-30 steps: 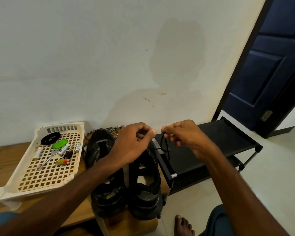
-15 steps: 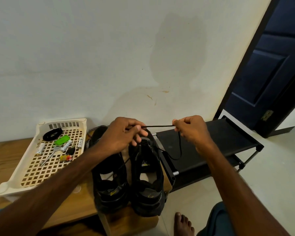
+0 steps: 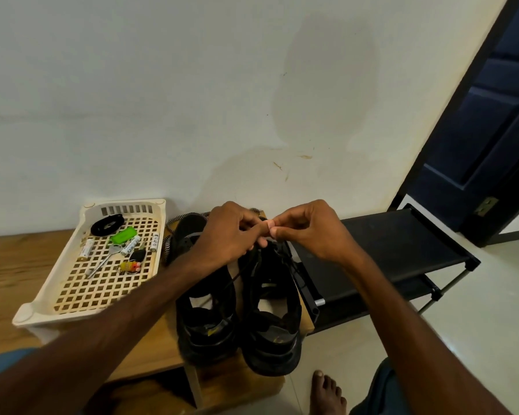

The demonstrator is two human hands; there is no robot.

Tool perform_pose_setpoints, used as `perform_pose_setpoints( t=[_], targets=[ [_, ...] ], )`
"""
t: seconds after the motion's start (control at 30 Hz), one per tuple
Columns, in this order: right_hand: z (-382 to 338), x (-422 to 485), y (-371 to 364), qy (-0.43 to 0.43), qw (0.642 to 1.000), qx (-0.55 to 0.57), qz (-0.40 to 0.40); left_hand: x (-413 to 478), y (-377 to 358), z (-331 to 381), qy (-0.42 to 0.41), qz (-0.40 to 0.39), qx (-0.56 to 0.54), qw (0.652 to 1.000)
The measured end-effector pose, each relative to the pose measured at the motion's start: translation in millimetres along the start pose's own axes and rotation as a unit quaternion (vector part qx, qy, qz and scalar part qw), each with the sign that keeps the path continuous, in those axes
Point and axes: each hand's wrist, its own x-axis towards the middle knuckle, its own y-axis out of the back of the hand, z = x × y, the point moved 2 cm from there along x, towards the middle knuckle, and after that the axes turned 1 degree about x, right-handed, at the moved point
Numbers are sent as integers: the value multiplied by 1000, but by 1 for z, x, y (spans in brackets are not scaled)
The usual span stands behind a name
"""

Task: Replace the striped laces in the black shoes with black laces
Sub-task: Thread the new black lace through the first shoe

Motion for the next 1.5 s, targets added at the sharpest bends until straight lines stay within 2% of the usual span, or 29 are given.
perform_pose_setpoints(
  t=[0.1,0.27,0.5,0.73,1.1,1.37,1.5],
  targets=[
    [8,4,1,-30,997,-73,1,-2,-2,-3,25,-5,77,997],
    [13,6,-5,-79,992,-101,12,-19,-15,-9,70,-109,220,967],
    [8,3,-13,-123,988,-97,-7,-29,-34,3,56,-2,326,944],
    [5,0,-19,-116,983,-135,-45,-29,-33,2,86,22,278,957],
    [-1,4,-47,-125,966,-219,-47,-24,-31,-16,114,40,186,975],
    [4,0,-40,-132,975,-180,2,-25,-32,-16,105,49,162,980],
    [6,1,-47,-141,977,-158,0,-25,-30,-16,93,48,153,983]
  ],
)
